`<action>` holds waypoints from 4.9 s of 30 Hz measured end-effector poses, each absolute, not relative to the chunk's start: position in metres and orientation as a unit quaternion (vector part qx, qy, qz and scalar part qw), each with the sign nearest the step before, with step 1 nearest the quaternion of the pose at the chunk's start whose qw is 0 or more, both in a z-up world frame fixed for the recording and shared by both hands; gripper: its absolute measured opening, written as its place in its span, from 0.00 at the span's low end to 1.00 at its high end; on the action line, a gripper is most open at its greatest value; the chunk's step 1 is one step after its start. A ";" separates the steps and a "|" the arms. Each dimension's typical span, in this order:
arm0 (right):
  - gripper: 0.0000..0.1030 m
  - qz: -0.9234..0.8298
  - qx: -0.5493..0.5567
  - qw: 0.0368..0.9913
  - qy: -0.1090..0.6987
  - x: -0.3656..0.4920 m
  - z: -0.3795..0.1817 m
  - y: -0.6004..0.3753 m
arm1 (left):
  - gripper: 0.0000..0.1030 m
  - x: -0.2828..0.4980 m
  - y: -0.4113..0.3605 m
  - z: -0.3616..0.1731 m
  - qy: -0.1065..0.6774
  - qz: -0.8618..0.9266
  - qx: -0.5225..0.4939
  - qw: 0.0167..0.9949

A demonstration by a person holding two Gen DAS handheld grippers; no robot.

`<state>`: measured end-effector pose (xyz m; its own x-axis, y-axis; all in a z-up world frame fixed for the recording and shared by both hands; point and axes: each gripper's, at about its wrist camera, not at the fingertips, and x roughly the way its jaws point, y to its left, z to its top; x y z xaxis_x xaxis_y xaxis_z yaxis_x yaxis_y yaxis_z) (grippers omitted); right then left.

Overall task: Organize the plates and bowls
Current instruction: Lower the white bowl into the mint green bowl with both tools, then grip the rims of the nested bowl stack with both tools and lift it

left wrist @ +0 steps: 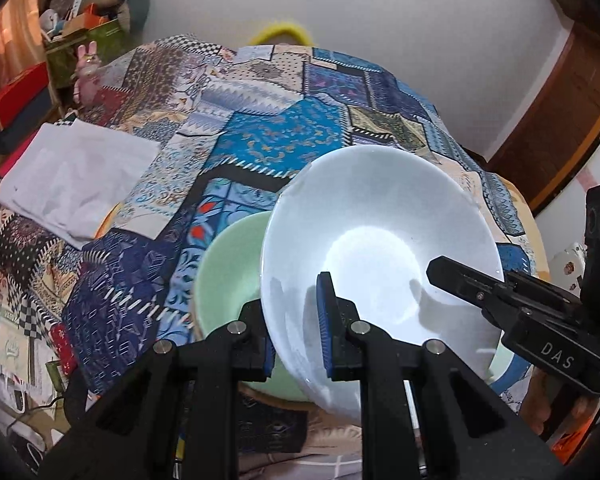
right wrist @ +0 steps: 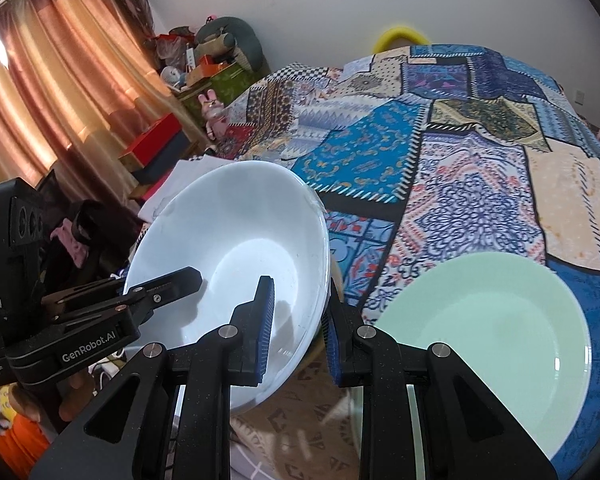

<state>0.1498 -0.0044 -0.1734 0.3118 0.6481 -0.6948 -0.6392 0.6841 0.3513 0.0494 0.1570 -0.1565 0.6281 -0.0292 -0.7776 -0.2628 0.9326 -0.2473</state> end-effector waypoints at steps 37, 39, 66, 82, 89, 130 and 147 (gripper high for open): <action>0.23 0.389 -0.007 0.798 0.461 0.153 -0.203 0.017 | 0.13 0.057 0.179 -0.193 0.430 0.120 -0.113 0.888; 0.23 0.389 -0.002 0.798 0.460 0.154 -0.202 0.014 | 0.15 0.059 0.174 -0.193 0.432 0.120 -0.096 0.888; 0.36 0.389 -0.016 0.813 0.433 0.150 -0.192 0.005 | 0.36 0.072 0.175 -0.184 0.451 0.095 -0.136 0.877; 0.39 0.385 -0.024 0.807 0.448 0.158 -0.202 0.007 | 0.42 0.038 0.202 -0.165 0.412 0.079 -0.188 0.888; 0.40 0.383 -0.031 0.800 0.461 0.159 -0.210 0.014 | 0.43 0.034 0.213 -0.198 0.443 0.074 -0.213 0.868; 0.36 0.361 -0.034 0.800 0.478 0.161 -0.227 0.034 | 0.36 0.049 0.197 -0.233 0.460 0.064 -0.244 0.852; 0.33 0.361 -0.020 0.824 0.437 0.155 -0.195 0.021 | 0.36 0.049 0.188 -0.203 0.435 0.079 -0.232 0.866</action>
<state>0.1553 0.0210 -0.1949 0.3586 0.5763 -0.7343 -0.6118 0.7393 0.2815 0.0487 0.1881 -0.2031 0.6090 -0.0646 -0.7905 -0.3396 0.8795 -0.3335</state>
